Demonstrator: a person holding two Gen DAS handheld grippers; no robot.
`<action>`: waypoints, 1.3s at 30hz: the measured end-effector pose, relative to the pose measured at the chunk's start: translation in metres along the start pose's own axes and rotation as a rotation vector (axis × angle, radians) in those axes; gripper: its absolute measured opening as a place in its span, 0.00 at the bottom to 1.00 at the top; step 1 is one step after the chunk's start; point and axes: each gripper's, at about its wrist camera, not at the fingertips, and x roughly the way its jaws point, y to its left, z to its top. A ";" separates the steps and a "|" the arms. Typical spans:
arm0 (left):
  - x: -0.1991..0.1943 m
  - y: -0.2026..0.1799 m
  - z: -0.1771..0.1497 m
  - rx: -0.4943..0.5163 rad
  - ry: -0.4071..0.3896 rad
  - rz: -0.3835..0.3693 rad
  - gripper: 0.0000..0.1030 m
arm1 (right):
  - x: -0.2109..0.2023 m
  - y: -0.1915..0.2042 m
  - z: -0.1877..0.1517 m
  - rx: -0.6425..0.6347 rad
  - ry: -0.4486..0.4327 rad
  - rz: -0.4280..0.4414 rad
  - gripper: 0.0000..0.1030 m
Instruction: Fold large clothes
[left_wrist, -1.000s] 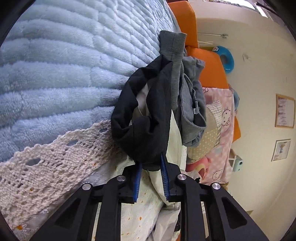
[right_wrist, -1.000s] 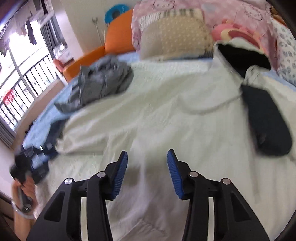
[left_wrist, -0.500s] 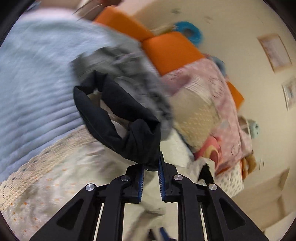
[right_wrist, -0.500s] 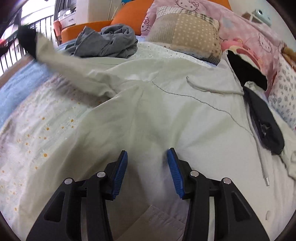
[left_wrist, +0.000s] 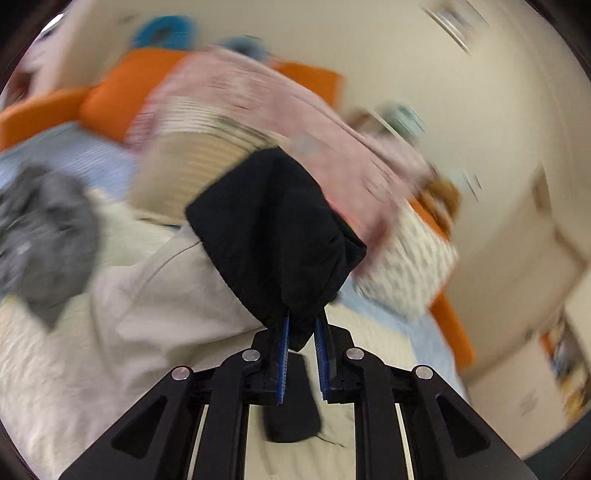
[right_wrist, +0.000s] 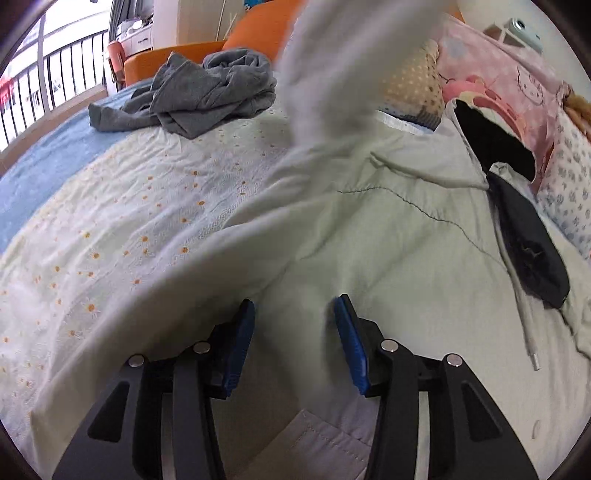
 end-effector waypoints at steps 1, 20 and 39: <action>0.021 -0.026 -0.012 0.045 0.031 -0.001 0.17 | 0.000 0.000 0.000 0.000 0.000 0.001 0.45; 0.180 -0.103 -0.207 0.211 0.414 -0.053 0.06 | 0.004 0.016 -0.002 -0.096 0.019 -0.058 0.51; -0.011 -0.058 -0.086 0.118 0.117 -0.086 0.94 | -0.070 -0.124 -0.041 0.222 0.087 0.427 0.92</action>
